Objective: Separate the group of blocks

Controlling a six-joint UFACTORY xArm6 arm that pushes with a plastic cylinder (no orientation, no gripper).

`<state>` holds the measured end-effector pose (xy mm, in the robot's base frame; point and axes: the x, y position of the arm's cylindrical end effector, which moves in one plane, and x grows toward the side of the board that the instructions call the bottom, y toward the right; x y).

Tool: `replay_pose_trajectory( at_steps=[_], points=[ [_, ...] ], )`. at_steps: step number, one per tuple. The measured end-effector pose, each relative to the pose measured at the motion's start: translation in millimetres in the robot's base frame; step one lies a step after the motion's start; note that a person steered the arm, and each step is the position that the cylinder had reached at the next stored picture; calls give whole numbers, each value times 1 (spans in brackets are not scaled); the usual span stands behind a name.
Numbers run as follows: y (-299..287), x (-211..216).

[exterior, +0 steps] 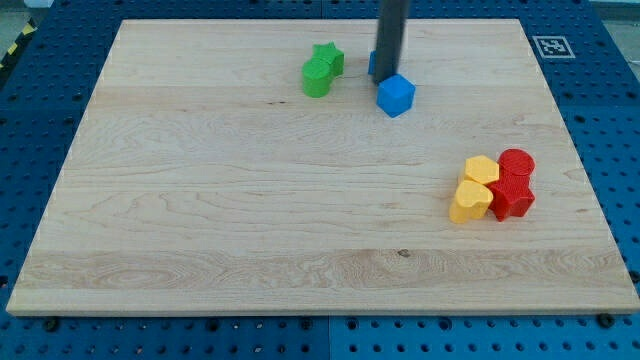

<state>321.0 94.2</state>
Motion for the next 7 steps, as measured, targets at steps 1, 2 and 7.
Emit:
replay_pose_trajectory(
  at_steps=[1,2,7],
  points=[
    [-13,-27],
    [-40,-37],
    [88,-29]
  ],
)
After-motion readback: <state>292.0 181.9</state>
